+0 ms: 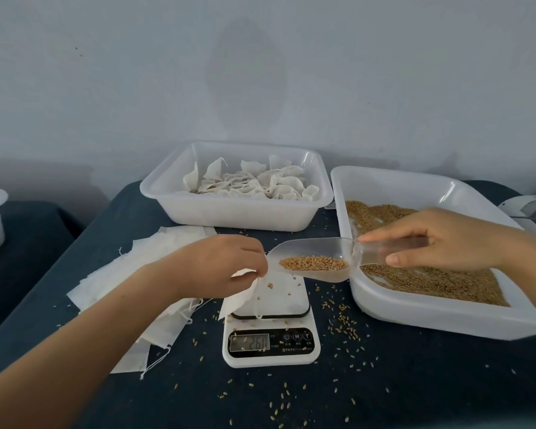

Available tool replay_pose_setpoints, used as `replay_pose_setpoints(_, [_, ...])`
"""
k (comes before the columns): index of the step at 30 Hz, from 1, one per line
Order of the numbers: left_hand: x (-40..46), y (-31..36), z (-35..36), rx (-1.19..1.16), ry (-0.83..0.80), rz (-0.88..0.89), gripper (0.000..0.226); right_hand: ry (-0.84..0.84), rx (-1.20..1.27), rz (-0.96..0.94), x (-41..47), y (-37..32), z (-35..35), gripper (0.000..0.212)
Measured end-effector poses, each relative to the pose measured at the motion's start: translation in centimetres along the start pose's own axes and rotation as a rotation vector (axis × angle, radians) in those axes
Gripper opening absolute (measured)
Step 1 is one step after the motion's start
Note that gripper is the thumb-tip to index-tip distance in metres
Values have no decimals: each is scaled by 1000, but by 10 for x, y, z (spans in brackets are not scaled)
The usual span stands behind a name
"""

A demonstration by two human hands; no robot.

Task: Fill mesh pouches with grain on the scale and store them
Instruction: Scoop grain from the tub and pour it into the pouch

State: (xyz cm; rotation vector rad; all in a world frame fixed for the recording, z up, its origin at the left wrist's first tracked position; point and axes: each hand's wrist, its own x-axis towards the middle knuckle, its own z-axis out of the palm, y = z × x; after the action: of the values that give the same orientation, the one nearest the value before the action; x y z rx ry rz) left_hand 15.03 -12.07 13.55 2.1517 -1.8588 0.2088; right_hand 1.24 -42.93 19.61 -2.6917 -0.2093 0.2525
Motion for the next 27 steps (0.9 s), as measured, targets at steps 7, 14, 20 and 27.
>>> replay_pose_setpoints(7, [1, 5, -10, 33, -43, 39, 9, -9, -39, -45, 4, -10, -1, 43])
replay_pose_setpoints(14, [5, 5, -9, -19, -50, 40, 9, -54, -35, -40, 9, -20, 2, 42])
replay_pose_setpoints(20, [4, 3, -2, -93, -42, 22, 9, -107, -82, -61, 13, -30, -3, 40])
replay_pose_setpoints(27, [0, 2, -1, -53, -8, 42, 8, -197, -177, -70, 28, -55, -28, 36])
